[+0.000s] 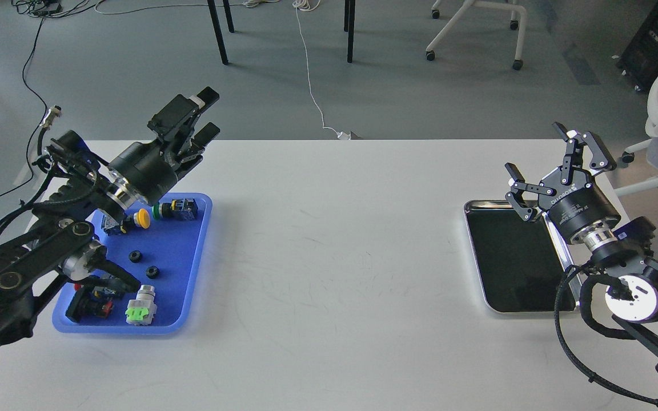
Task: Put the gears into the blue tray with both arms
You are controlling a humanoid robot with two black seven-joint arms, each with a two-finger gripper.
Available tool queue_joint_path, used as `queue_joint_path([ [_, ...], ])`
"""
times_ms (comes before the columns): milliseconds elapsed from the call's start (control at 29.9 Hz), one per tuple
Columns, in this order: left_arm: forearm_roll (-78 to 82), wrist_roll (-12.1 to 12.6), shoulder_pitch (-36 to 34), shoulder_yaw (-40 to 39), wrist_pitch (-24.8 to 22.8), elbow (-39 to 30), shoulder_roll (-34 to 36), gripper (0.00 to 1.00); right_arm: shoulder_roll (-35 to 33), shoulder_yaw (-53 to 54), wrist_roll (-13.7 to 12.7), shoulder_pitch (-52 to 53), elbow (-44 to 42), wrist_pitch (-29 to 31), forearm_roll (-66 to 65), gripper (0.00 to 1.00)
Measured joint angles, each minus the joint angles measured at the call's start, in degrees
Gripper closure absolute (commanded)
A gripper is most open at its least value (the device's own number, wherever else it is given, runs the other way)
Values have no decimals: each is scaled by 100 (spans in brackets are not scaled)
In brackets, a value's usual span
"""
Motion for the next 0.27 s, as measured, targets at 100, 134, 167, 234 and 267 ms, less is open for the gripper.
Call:
queue_joint_path([
  [100,-106,239,559,-948,-186,13,-639,2,55,-1,0,-1,-8,2,-49,1],
  [134,-142,280,728,-1184,-267,29,-805,2,72,-1,-1,-15,-8,2,-62,1],
  [167,-167,303,855,-1348,-335,44,-923,2,85,-1,0,-28,-8,2,-68,1],
  [234,-193,327,1092,-1579,-469,67,-1113,2,109,1,-1,-42,3,2,-74,1],
  [267,-202,332,1203,-1668,-523,73,-1188,2,118,4,-1,-42,17,2,-76,1],
])
